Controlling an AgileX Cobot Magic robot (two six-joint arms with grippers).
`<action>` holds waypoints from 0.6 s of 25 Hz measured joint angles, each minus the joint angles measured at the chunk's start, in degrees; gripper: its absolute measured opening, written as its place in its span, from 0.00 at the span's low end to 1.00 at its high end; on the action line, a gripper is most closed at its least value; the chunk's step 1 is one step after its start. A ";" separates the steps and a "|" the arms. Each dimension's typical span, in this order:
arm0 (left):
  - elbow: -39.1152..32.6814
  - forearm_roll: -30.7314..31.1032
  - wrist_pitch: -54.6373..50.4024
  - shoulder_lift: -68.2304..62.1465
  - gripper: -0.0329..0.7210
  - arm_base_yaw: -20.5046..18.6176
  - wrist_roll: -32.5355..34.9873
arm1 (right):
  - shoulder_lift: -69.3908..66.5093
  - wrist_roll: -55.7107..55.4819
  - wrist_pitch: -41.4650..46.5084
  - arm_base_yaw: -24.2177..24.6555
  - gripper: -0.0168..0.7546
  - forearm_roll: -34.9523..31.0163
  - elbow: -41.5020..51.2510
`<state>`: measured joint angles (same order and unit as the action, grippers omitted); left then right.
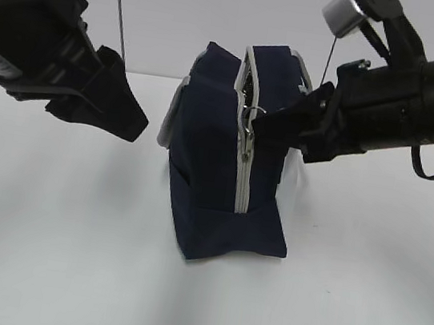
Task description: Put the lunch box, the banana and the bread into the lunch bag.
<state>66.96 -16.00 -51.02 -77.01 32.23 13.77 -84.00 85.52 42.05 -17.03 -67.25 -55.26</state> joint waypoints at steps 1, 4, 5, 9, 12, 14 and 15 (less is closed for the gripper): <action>0.00 0.00 0.34 0.00 0.59 0.00 0.09 | 0.00 -0.10 0.13 0.00 0.00 -0.02 -0.59; 0.00 -0.11 1.23 0.00 0.59 0.00 0.14 | 0.00 -0.45 0.35 0.00 0.00 0.12 -2.24; 0.00 -0.16 1.61 0.00 0.59 0.00 0.20 | 0.00 -0.54 0.39 0.00 0.00 0.24 -2.80; 0.00 -2.37 3.09 0.00 0.59 0.00 2.40 | 0.00 -1.28 -0.24 0.00 0.00 0.24 -4.31; 0.00 -4.85 4.02 0.00 0.59 0.00 4.44 | 0.00 -1.90 -2.24 0.00 0.00 0.03 -5.08; 0.00 -6.03 4.95 0.00 0.59 0.00 5.22 | 0.00 -1.95 -3.43 0.00 0.00 -0.47 -5.12; 0.00 -6.38 5.39 0.00 0.59 0.00 5.45 | 0.00 -2.04 -3.67 0.00 0.00 -0.97 -5.12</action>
<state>66.96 -22.38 -45.63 -77.01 32.23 19.23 -84.00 83.49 38.38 -17.03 -68.22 -60.39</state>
